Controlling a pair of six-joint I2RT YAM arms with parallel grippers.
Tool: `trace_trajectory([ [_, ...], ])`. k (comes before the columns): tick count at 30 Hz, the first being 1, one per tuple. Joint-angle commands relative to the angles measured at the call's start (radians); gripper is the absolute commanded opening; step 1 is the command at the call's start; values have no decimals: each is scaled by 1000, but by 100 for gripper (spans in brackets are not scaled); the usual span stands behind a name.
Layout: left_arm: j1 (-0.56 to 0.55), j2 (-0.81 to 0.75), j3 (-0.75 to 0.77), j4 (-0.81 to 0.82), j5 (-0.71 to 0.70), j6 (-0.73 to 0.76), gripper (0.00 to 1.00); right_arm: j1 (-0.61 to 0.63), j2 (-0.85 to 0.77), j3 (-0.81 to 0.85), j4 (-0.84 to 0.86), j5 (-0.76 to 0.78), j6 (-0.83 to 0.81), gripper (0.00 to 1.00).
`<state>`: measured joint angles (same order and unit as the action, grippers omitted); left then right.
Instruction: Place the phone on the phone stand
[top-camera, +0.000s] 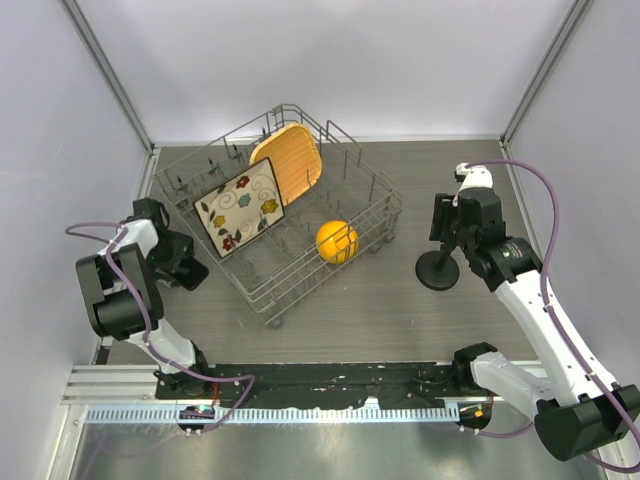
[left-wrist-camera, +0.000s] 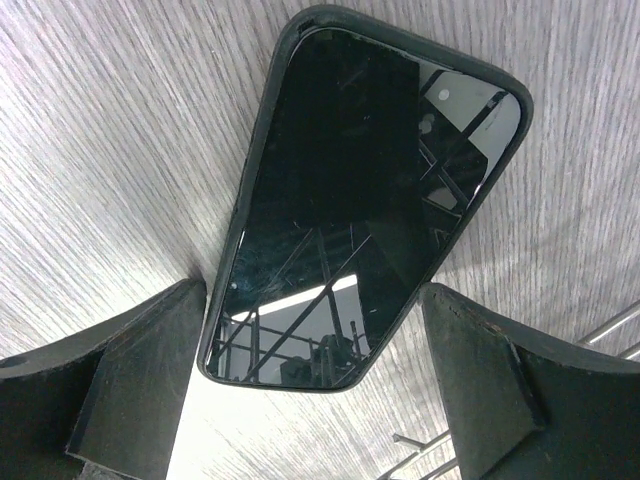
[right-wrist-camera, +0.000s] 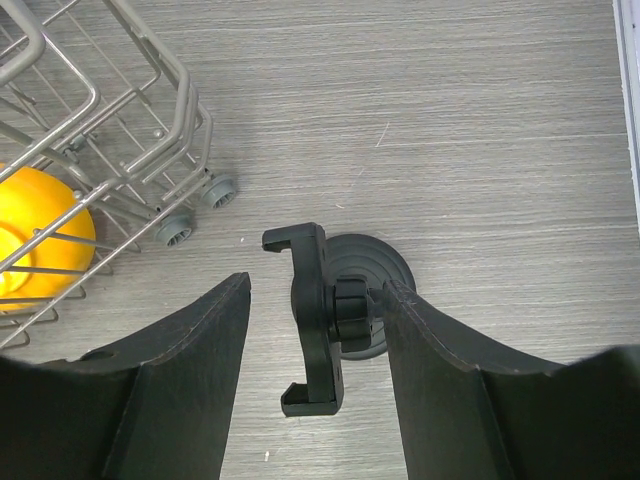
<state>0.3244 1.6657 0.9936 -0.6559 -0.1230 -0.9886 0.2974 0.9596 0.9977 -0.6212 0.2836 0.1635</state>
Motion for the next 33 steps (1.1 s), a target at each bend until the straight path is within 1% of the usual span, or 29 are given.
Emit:
trace_trajectory([
  [1, -16, 43, -10, -65, -151, -15, 93, 6, -28, 24, 40, -11, -7, 61],
  [4, -18, 60, -15, -97, -175, -28, 92, 6, -27, 24, 41, -12, -7, 61],
  [6, -16, 57, -24, -97, -196, -41, 90, 6, -27, 25, 41, -12, -7, 61],
  [8, -18, 39, -45, -85, -220, -41, 83, 5, -28, 25, 41, -12, -9, 61],
  [12, -18, 2, -82, -68, -268, -39, 66, 8, -28, 27, 41, -15, -9, 61],
  [13, -18, -6, -88, -62, -274, -38, 66, 8, -27, 28, 41, -14, -10, 61],
  [14, -18, -20, -95, -54, -279, -35, 66, 9, -28, 28, 40, -15, -9, 61],
  [15, -16, -24, -102, -45, -280, -32, 74, 9, -28, 28, 41, -15, -9, 61],
  [17, -18, -26, -105, -33, -268, -19, 82, 9, -27, 28, 41, -17, -9, 61],
  [18, -18, -18, -101, -30, -251, -18, 88, 11, -25, 32, 43, -20, -10, 61],
  [19, -16, -11, -96, -30, -242, -16, 89, 11, -24, 32, 43, -23, -10, 61],
  [23, -18, 3, -87, -25, -195, 8, 90, 11, -25, 30, 43, -26, -12, 61],
  [28, -8, -125, -139, 64, -129, 34, 91, 9, -24, 28, 44, -27, -10, 61],
  [31, 11, -164, -139, 87, -61, 30, 92, 11, -24, 30, 44, -34, -10, 61],
  [33, 22, -172, -145, 124, 15, 28, 93, 11, -24, 28, 44, -35, -12, 61],
])
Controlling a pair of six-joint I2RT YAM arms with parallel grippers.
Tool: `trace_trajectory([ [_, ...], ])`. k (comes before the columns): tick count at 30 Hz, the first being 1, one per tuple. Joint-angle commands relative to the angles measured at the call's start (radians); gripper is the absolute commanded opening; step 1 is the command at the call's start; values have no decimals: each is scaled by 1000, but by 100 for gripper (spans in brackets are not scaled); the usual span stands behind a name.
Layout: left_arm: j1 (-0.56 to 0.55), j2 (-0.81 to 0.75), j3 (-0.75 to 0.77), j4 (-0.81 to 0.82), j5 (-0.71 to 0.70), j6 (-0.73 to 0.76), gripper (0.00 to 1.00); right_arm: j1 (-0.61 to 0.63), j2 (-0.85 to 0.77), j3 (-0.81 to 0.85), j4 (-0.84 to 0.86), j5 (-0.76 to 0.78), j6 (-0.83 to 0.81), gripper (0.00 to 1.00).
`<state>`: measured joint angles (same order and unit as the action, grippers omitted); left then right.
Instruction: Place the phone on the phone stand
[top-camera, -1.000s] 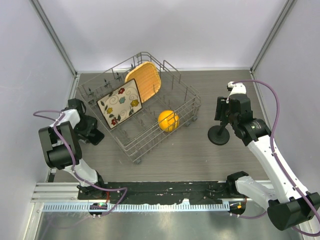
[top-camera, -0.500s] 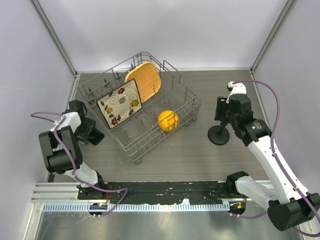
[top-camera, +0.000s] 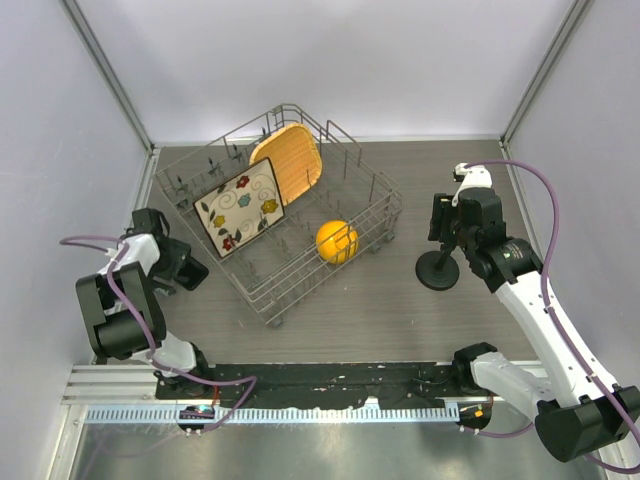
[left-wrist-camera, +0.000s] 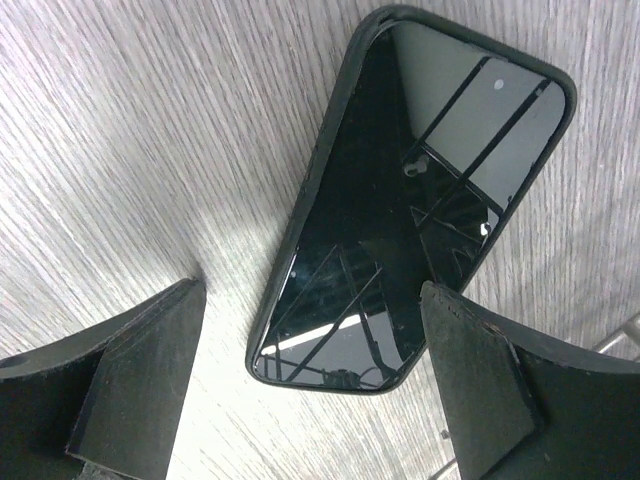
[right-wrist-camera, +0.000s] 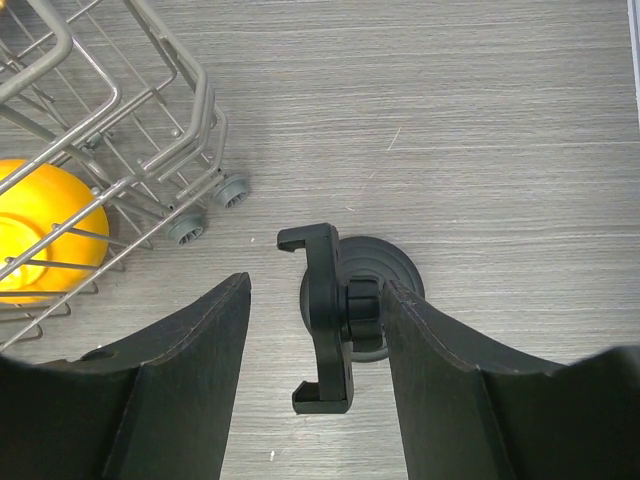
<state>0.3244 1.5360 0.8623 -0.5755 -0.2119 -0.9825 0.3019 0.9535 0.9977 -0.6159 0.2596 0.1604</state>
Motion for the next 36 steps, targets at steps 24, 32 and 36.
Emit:
trace_trajectory([
  [24, 35, 131, 133, -6, 83, 16, 100, 11, -19, 32, 42, -28, -12, 61],
  [32, 35, 210, 133, -86, -3, -18, 100, 11, -21, 33, 44, -37, -12, 61],
  [36, 35, 230, 124, -77, -10, -31, 100, 11, -19, 32, 44, -39, -13, 61],
])
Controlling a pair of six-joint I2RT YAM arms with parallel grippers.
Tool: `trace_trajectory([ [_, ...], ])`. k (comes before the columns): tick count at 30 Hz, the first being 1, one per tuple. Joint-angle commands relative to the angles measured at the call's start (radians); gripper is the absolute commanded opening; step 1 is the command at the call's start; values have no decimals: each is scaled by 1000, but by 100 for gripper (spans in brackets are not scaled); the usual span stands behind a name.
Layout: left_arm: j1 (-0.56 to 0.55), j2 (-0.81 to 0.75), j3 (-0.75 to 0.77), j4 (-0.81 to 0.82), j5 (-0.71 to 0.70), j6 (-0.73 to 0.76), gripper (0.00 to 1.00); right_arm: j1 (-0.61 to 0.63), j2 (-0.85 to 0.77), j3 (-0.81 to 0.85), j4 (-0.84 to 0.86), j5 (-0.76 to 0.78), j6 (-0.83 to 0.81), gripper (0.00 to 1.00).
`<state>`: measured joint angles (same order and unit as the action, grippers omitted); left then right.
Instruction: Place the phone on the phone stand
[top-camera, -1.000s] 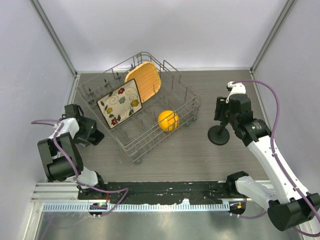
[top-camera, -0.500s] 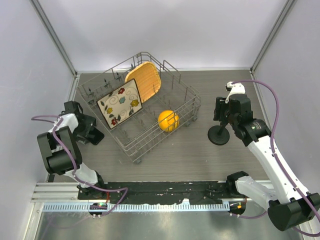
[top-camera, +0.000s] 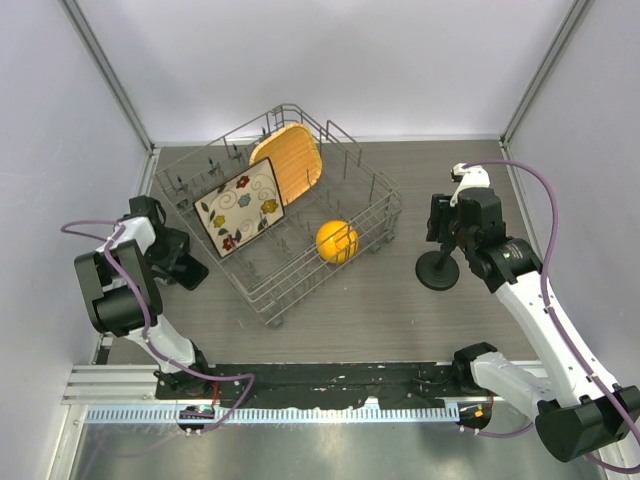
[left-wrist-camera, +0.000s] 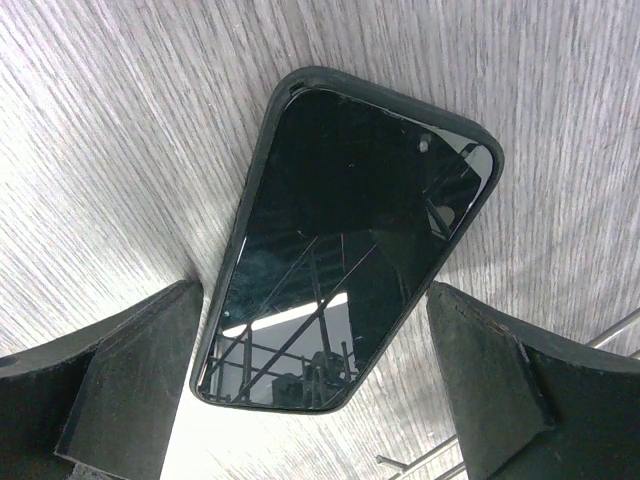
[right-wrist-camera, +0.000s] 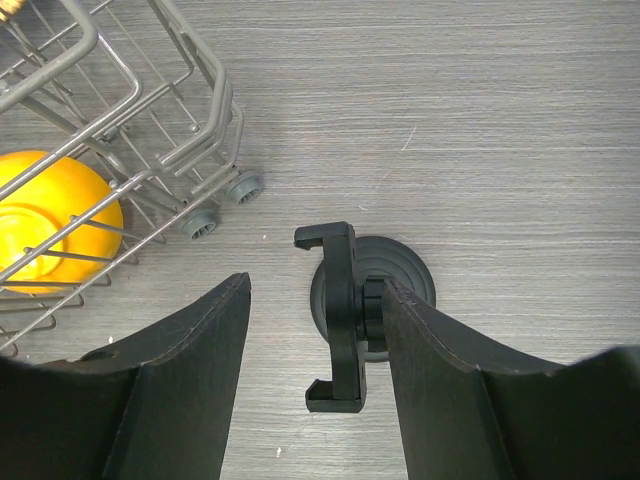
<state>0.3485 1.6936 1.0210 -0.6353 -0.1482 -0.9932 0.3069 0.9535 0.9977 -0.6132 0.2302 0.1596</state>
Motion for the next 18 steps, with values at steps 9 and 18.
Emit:
trace_trajectory([
  [9, 4, 98, -10, -145, -200, -59, 94, 6, -18, 35, 41, -15, -14, 61],
  [18, 3, -34, -113, -181, -232, -122, 89, 8, -18, 36, 40, -14, -15, 61],
])
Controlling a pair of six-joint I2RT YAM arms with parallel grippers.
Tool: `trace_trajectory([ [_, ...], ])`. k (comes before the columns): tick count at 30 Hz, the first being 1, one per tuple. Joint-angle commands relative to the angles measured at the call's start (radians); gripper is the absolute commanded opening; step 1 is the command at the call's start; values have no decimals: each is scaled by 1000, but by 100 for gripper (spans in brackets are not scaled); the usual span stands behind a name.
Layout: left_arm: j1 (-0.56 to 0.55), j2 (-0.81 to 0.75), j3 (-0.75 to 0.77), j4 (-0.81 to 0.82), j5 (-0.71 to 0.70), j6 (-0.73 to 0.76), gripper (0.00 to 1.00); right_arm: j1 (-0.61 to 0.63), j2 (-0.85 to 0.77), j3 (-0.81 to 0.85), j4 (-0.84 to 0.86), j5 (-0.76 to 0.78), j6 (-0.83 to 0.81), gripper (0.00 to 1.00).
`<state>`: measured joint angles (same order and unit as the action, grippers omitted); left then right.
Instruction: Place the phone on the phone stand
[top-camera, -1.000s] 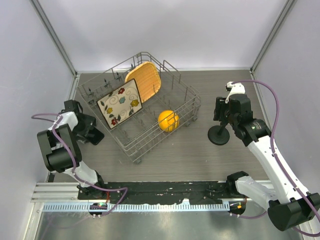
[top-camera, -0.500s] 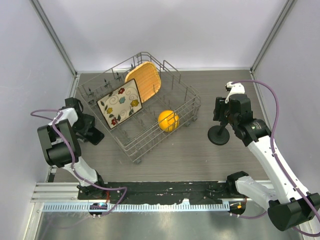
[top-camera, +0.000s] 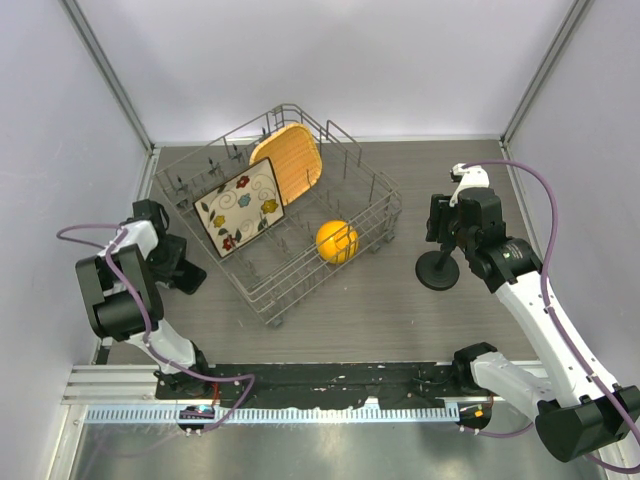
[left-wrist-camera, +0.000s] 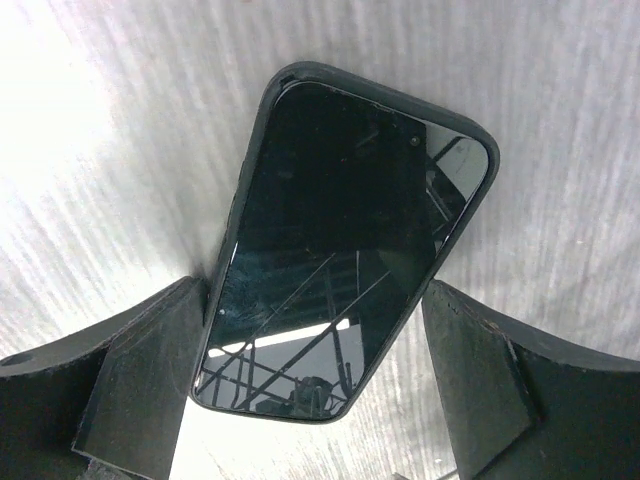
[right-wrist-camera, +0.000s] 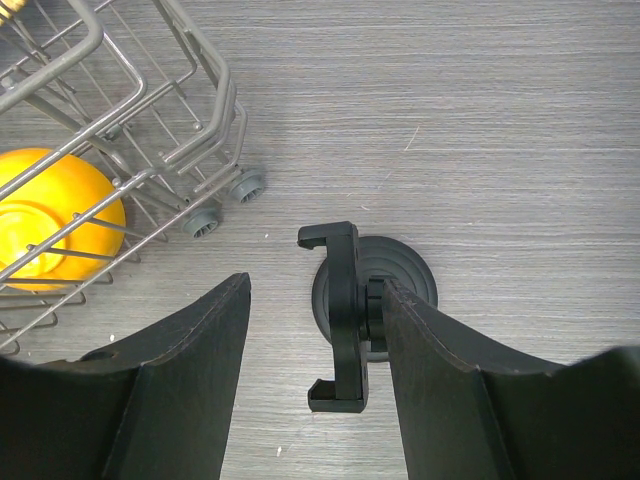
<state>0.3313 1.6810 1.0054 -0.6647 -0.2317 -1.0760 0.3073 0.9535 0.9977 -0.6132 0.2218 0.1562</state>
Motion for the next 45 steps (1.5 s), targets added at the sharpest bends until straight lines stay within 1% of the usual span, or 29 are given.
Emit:
trace_trajectory([
  [1, 20, -26, -99, -150, -144, -41, 89, 9, -18, 36, 40, -7, -12, 61],
  [4, 20, -4, -70, -187, -143, -48, 88, 9, -18, 36, 41, -9, -14, 61],
  [6, 20, 38, -45, -234, -155, -62, 88, 7, -19, 36, 41, -4, -14, 61],
  [8, 20, 87, -7, -246, -149, -62, 89, 9, -21, 39, 40, -6, -14, 61],
  [11, 21, 137, 28, -276, -129, -75, 91, 9, -21, 38, 41, -7, -14, 61],
  [13, 12, 141, 38, -291, -135, -82, 94, 7, -21, 39, 40, -6, -15, 61],
  [16, 11, 126, 16, -271, -132, -88, 93, 9, -18, 42, 41, -7, -15, 61],
  [18, 11, 117, 3, -256, -126, -87, 87, 9, -19, 41, 41, -9, -15, 61],
  [19, 11, 118, -1, -251, -123, -87, 78, 10, -18, 42, 41, -9, -17, 61],
  [21, 11, 121, -11, -233, -100, -76, 64, 10, -18, 44, 41, -7, -15, 61],
  [22, 11, 124, -13, -230, -90, -73, 47, 12, -18, 44, 43, -7, -15, 61],
  [23, 11, 126, -17, -217, -78, -70, 40, 12, -19, 44, 41, -6, -15, 61],
  [25, 11, 114, -28, -207, -77, -64, 29, 12, -19, 45, 41, -4, -15, 61],
  [27, 11, 102, -36, -200, -81, -59, 23, 13, -19, 45, 41, -4, -15, 61],
  [28, 11, 92, -34, -202, -84, -56, 13, 13, -19, 45, 41, -4, -15, 61],
  [30, 12, 80, -33, -222, -99, -56, 0, 15, -19, 45, 41, -7, -15, 61],
  [34, 14, 30, -31, -242, -124, -52, 0, 15, -18, 47, 41, -12, -15, 61],
  [45, 21, -119, -8, -292, -129, -38, 0, 18, -21, 44, 41, -18, -12, 61],
])
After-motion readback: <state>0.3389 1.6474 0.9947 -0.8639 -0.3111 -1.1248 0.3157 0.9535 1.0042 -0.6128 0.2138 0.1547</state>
